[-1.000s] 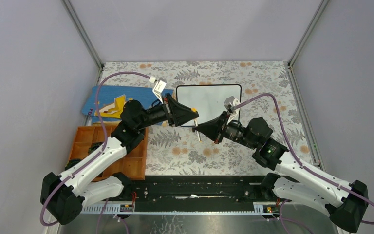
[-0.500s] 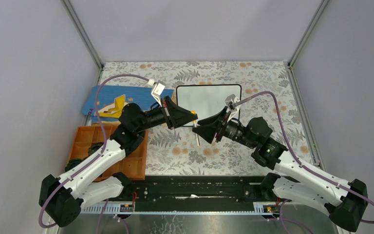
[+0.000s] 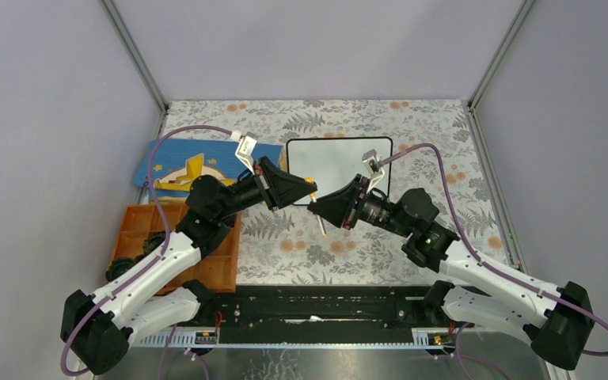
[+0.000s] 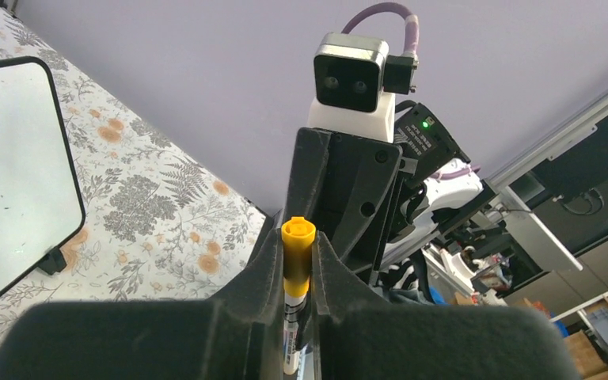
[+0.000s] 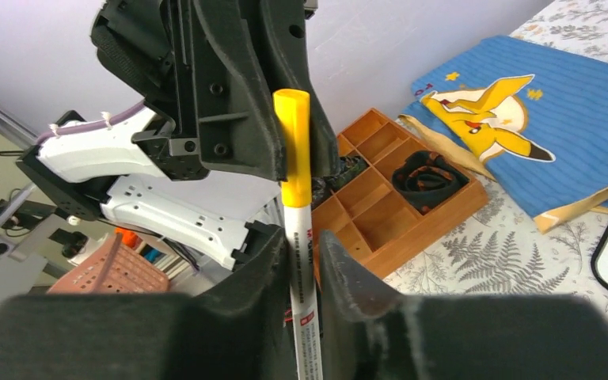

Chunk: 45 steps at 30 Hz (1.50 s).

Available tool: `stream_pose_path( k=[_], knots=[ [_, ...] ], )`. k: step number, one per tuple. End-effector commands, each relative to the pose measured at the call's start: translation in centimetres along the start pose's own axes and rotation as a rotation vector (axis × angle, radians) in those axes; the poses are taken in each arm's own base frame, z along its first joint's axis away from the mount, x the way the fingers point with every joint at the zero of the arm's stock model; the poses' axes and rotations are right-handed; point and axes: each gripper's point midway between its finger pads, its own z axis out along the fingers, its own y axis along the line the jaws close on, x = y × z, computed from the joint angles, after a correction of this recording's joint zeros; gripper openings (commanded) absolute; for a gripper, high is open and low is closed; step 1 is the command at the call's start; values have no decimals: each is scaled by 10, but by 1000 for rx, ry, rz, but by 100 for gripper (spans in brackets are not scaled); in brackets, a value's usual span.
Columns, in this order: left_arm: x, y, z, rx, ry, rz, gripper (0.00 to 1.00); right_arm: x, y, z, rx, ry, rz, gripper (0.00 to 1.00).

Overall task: Write a sentence on the whiteboard
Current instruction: Open the whiteboard marker at the center of the board.

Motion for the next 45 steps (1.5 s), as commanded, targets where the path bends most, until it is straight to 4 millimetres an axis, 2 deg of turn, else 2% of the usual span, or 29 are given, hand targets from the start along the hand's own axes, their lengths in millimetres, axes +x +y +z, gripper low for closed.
stream_pose_path(
  k=[1, 3, 4, 15, 37, 45],
  knots=[
    [-19, -25, -3, 72, -80, 45, 0, -20, 23, 0, -81, -52, -11, 18],
    [-26, -27, -3, 62, -107, 52, 0, -17, 22, -3, -76, -45, -12, 3],
    [-29, -27, -4, 54, -123, 55, 0, -16, 20, -4, -72, -43, -13, 0],
    [-61, -37, -3, 39, -237, 66, 0, 3, 12, -16, -50, -11, -5, 0],
    [-87, -32, -4, 24, -356, 35, 0, 11, 8, -36, -19, -19, 1, 0],
    [-87, -28, 1, 20, -351, 18, 0, 9, 6, -39, -2, -34, -4, 0]
  ],
)
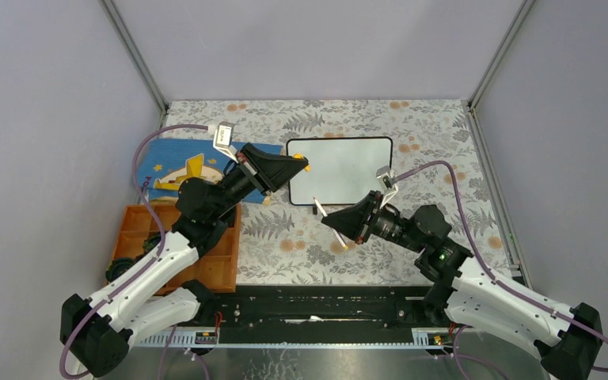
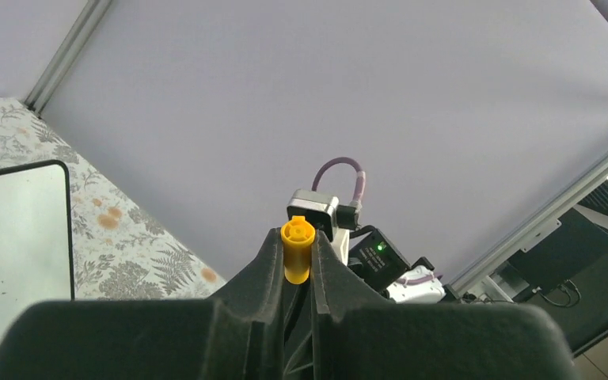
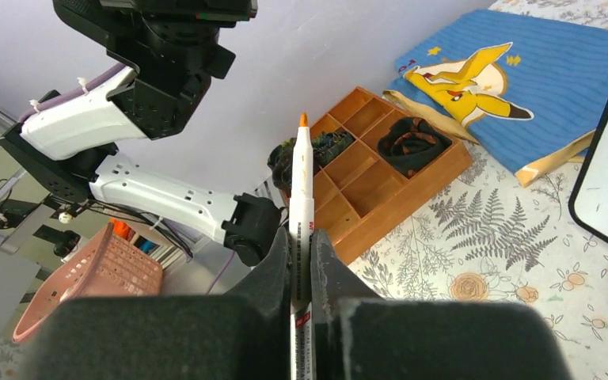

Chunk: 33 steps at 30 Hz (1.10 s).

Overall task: Write a sentence on the whiteboard
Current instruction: Open the whiteboard marker at the center of the board, then place the pen cap at the center of the board.

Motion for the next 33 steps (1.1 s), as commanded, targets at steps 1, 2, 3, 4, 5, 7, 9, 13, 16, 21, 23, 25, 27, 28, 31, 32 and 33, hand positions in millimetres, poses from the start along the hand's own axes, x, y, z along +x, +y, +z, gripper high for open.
stream_pose_path(
  k=[1, 2, 3, 4, 5, 7, 9, 13, 16, 21, 23, 25, 27, 28, 31, 32, 33],
  knots=[
    [-22, -14, 4, 32, -84, 46, 0, -15, 9, -4, -15, -42, -32, 0],
    [-21, -9, 3, 4, -74, 60, 0, -17, 6, -5, 13, -48, -41, 0],
    [-18, -1, 1, -38, -57, 84, 0, -21, 0, -7, 56, -59, -55, 0],
    [-16, 8, -2, -89, -42, 114, 0, -25, -9, -11, 121, -68, -65, 0],
    [-11, 22, -7, -165, -16, 139, 0, -30, -21, -16, 202, -79, -80, 0],
    [-2, 56, -22, -339, 41, 189, 0, -36, -50, -31, 388, -97, -106, 0],
    [12, 95, -44, -533, 126, 222, 0, -36, -76, -48, 554, -84, -127, 0],
    [56, 151, -90, -786, 356, 217, 0, -27, -97, -65, 682, -39, -150, 0],
    [89, 180, -112, -878, 501, 179, 0, -22, -102, -64, 689, -40, -142, 0],
    [136, 221, -143, -1014, 690, 121, 0, -21, -102, -55, 673, -21, -147, 0],
    [147, 233, -153, -1064, 716, 112, 0, -20, -102, -53, 668, -8, -152, 0],
    [156, 244, -161, -1109, 734, 103, 0, -19, -102, -50, 661, 1, -156, 0],
    [163, 253, -168, -1149, 750, 97, 0, -18, -102, -48, 659, 9, -158, 0],
    [167, 256, -170, -1161, 760, 89, 0, -18, -102, -48, 659, 12, -161, 0],
    [179, 264, -175, -1185, 790, 69, 0, -18, -102, -47, 658, 15, -164, 0],
    [184, 266, -176, -1192, 801, 59, 0, -17, -102, -46, 653, 16, -165, 0],
    [190, 268, -176, -1193, 809, 48, 0, -17, -102, -45, 649, 17, -166, 0]
  ],
)
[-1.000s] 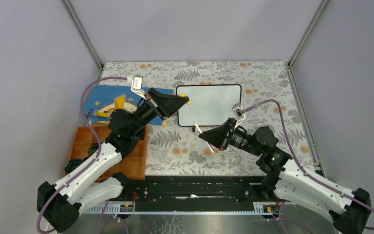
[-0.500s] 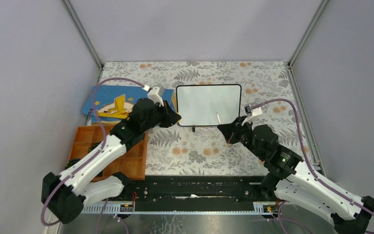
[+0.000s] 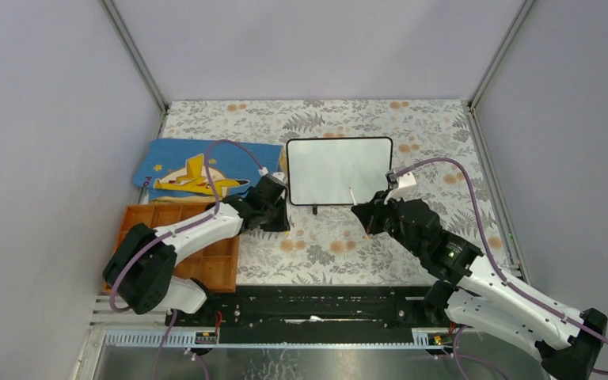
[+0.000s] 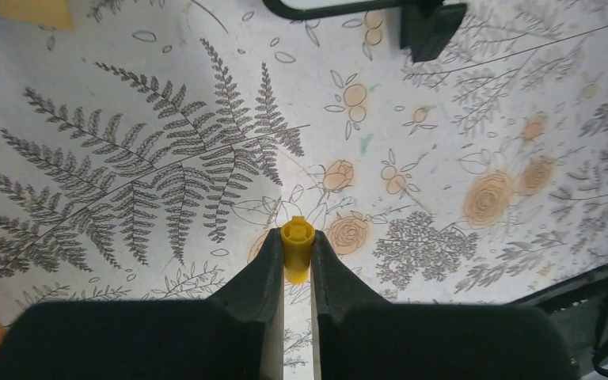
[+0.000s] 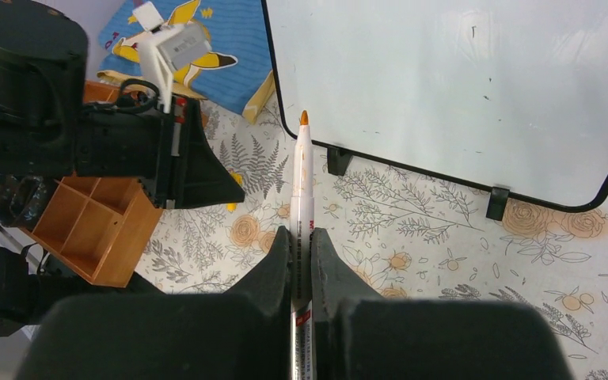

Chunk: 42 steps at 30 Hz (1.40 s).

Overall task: Write a sentence on the whiteboard
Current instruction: Place the pen cap at the center of the board, then adjust the whiteboard marker.

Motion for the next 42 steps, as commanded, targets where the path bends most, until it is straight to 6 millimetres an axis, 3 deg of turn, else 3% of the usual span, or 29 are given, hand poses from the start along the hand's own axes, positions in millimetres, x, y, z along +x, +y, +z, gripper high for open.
stream_pose_path(
  k=[1, 6, 11, 17, 28, 31, 34, 42],
  knots=[
    [10, 0, 17, -27, 25, -14, 0, -27, 16, -2, -50, -69, -6, 0],
    [25, 2, 35, -45, 80, -34, 3, -30, 18, -4, -62, -69, -15, 0],
    [27, 5, 38, -58, 84, -37, 10, -30, 22, -7, -88, -68, -25, 0],
    [33, 9, 40, -67, 95, -48, 27, -29, 20, -7, -80, -70, -26, 0],
    [26, 4, 31, -52, 56, -64, 42, -25, 24, -7, -105, -56, -18, 0],
    [10, -3, 18, -34, -5, -71, 49, -27, 26, -8, -111, -56, -20, 0],
    [-15, -19, -7, 24, -96, -80, 54, -30, 29, -10, -124, -56, -24, 0],
    [-89, -66, -115, 267, -466, -61, 79, -44, 59, -21, -272, -67, -43, 0]
  ],
)
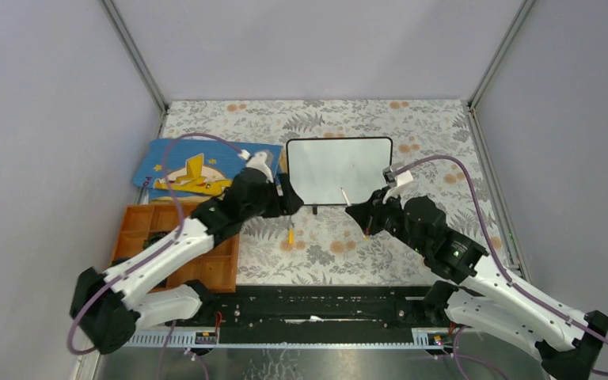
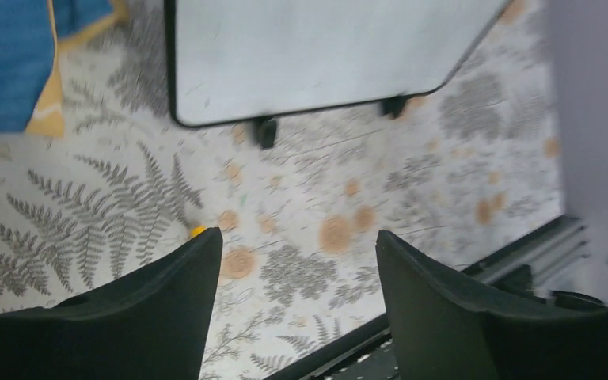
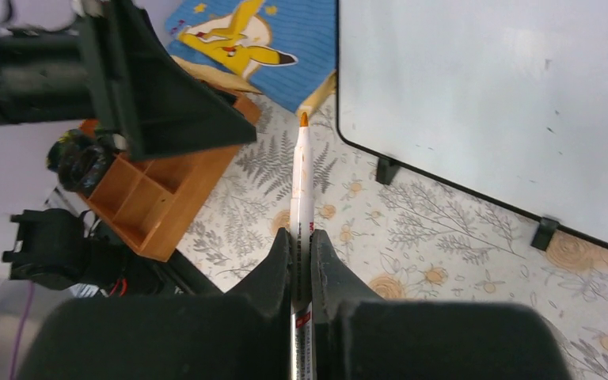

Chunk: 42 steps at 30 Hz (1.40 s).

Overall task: Write a sentence on the whiteboard
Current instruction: Adjust the whiteboard marker.

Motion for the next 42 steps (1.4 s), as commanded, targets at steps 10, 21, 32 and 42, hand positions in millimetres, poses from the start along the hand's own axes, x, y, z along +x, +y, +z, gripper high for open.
stream_pose_path(
  k=[10, 21, 32, 42],
  knots=[
    [-61, -118, -147, 836, -499, 72, 99, -62, 109, -32, -549, -161, -3, 0],
    [-50, -162, -181, 1114, -378, 109, 92, -75, 150, -36, -771, -147, 36, 0],
    [-47, -166, -187, 1164, -351, 94, 60, -72, 153, -32, -787, -131, 57, 0],
    [-49, -164, -185, 1157, -361, 69, 49, -68, 152, -30, -778, -104, 51, 0]
  ],
)
